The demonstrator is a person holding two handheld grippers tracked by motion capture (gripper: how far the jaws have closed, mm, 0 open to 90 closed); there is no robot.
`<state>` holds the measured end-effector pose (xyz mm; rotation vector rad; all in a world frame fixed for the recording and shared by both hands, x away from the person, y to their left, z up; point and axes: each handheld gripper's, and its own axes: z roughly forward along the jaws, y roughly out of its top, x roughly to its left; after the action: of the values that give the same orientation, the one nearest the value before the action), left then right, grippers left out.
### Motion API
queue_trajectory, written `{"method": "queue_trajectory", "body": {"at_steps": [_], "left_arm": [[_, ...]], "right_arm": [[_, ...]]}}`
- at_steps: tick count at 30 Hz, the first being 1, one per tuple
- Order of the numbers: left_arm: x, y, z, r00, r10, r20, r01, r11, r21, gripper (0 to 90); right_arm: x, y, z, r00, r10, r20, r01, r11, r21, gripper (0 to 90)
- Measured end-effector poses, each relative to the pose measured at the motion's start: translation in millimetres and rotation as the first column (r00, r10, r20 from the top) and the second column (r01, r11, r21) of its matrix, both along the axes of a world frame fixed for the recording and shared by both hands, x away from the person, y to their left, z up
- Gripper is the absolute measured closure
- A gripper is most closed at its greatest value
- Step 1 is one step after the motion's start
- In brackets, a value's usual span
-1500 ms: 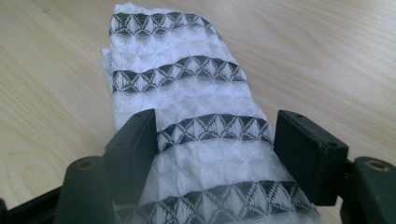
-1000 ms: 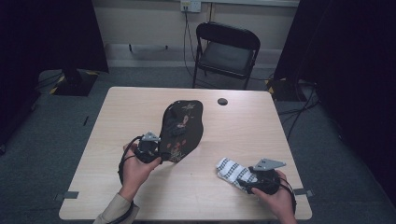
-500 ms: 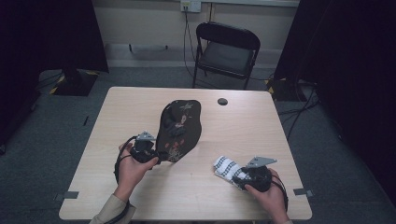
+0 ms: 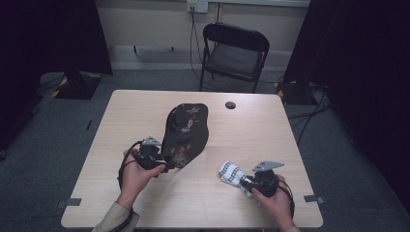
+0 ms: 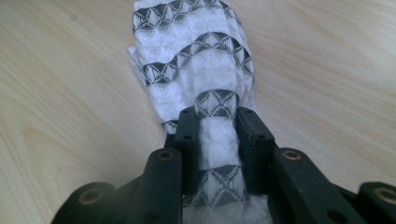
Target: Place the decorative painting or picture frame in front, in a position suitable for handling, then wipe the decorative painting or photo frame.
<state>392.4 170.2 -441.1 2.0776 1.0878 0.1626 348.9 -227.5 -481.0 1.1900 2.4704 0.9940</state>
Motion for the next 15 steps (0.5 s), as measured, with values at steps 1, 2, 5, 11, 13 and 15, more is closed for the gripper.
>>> {"method": "queue_trajectory", "body": {"at_steps": [1, 2, 5, 11, 13, 15], "left_arm": [[0.1, 0.3, 0.2, 1.0, 0.003, 0.004, -0.003, 1.0, 0.003, 38.7], [0.1, 0.5, 0.3, 1.0, 0.001, 0.004, -0.001, 1.0, 0.003, 38.8], [-1.2, 3.1, 5.0, 0.9999, 0.003, 0.01, -0.003, 0.9998, -0.017, 42.3], [-2.5, 4.3, 7.5, 0.9998, -0.002, 0.019, 0.003, 0.9997, -0.024, 51.8], [-2.4, 5.6, 7.5, 0.9999, 0.003, 0.013, -0.002, 0.9996, -0.029, 53.7], [-2.3, 6.6, 7.8, 0.9999, -0.003, 0.012, 0.003, 0.9996, -0.027, 56.7]], "right_arm": [[-0.3, 0.4, 0.1, 1.0, -0.008, -0.002, 0.008, 1.0, 0.001, 74.9], [-0.6, 1.3, 0.5, 0.9999, -0.011, -0.004, 0.011, 0.9999, -0.002, 75.6], [0.0, 2.9, 2.2, 0.9997, -0.02, -0.016, 0.02, 0.9998, -0.007, 77.1], [0.9, 2.1, 5.0, 0.9994, -0.026, -0.024, 0.026, 0.9996, 0.004, 78.2], [2.9, 2.7, 6.8, 0.9993, -0.027, -0.026, 0.027, 0.9996, 0.01, 78.3], [4.3, 3.6, 9.4, 0.9991, -0.032, -0.029, 0.032, 0.9993, 0.021, 78.4]]}}
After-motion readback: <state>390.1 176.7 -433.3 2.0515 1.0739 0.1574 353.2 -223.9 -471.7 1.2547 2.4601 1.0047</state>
